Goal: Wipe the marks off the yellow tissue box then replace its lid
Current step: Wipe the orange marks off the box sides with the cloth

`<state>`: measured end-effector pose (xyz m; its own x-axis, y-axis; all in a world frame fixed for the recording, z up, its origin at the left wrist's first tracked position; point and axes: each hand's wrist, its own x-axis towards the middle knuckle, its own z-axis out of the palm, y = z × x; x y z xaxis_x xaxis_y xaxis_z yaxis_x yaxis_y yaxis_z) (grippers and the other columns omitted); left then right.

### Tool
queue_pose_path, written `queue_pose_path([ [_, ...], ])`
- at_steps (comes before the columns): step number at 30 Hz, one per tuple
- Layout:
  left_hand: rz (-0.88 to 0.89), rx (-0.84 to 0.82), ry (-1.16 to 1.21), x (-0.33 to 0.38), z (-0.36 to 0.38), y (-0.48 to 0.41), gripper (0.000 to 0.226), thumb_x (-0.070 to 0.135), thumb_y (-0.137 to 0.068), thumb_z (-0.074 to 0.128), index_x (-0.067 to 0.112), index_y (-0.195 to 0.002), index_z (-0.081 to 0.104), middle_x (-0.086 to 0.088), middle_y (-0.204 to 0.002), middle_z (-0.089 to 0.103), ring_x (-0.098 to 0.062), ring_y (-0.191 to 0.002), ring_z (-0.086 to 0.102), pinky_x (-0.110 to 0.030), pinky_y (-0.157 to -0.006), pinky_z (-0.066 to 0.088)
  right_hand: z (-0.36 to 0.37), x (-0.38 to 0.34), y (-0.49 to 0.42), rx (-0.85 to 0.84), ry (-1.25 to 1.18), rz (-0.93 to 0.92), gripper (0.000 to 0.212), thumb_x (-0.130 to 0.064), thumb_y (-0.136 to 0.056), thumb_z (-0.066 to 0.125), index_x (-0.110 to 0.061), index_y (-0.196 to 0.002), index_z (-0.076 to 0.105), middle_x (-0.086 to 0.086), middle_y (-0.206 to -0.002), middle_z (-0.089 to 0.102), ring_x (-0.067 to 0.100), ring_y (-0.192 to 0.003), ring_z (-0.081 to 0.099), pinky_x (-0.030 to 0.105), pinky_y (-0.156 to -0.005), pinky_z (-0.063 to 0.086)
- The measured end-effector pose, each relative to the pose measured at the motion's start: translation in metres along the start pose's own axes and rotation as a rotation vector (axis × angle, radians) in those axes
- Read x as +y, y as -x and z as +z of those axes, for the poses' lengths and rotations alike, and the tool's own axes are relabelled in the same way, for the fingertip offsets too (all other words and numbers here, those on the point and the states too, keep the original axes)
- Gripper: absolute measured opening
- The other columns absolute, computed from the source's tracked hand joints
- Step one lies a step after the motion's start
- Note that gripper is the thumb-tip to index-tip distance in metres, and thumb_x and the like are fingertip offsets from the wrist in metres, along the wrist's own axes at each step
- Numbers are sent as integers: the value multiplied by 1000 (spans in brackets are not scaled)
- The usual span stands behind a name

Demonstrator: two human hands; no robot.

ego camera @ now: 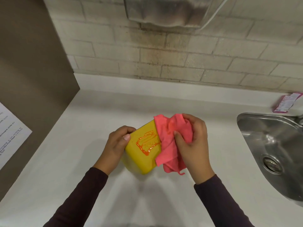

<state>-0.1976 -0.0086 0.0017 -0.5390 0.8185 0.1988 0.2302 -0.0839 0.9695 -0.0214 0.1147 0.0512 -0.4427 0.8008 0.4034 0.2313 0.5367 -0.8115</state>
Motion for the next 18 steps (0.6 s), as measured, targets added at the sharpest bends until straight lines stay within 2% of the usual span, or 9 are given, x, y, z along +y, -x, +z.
queue_pose_path([
  [3, 29, -3, -26, 0, 2, 1, 34, 60, -75, 41, 34, -82, 63, 2, -86, 65, -14, -80, 60, -23, -69, 46, 2, -4, 5, -76, 225, -151, 43, -11, -75, 48, -20, -113, 65, 2, -122, 58, 23, -104, 48, 30, -92, 37],
  [5, 29, 6, -34, 0, 3, 2, 34, 60, -75, 40, 36, -82, 62, 4, -86, 64, -13, -82, 60, -24, -70, 46, 5, -8, 11, -139, 260, -161, 46, -25, -76, 47, -20, -119, 62, 2, -130, 54, 22, -107, 44, 36, -92, 39],
  [7, 7, 20, -22, 1, 3, 1, 34, 57, -75, 38, 35, -82, 63, 3, -87, 65, -14, -83, 60, -26, -72, 47, 8, -10, 15, -221, 330, -186, 56, -37, -76, 50, -20, -129, 52, 1, -138, 45, 19, -111, 38, 34, -91, 36],
  [10, -25, 32, 11, 0, 2, -1, 35, 56, -75, 38, 33, -82, 63, 7, -86, 65, -12, -84, 61, -28, -73, 47, 8, -6, 16, -307, 371, -247, 56, -29, -85, 51, -14, -138, 42, 7, -144, 36, 21, -115, 33, 30, -95, 30],
  [13, -25, 34, 20, -1, 2, -2, 37, 56, -75, 38, 31, -82, 64, 6, -85, 66, -15, -83, 61, -31, -74, 47, 4, -4, 15, -352, 343, -272, 50, -18, -89, 49, -9, -138, 41, 15, -142, 36, 26, -116, 36, 30, -95, 30],
  [15, -25, 28, 26, -3, 2, -2, 38, 56, -76, 38, 29, -83, 64, 4, -86, 66, -17, -84, 61, -33, -74, 48, 0, -5, 15, -365, 377, -297, 48, -20, -90, 45, -5, -136, 43, 20, -138, 40, 33, -113, 43, 32, -92, 35],
  [18, -30, 33, 30, -5, 2, -2, 37, 56, -76, 39, 31, -84, 65, 5, -88, 66, -14, -85, 61, -27, -74, 48, 2, -11, 18, -337, 443, -328, 50, -22, -86, 41, 0, -130, 49, 24, -127, 49, 38, -102, 51, 42, -86, 45],
])
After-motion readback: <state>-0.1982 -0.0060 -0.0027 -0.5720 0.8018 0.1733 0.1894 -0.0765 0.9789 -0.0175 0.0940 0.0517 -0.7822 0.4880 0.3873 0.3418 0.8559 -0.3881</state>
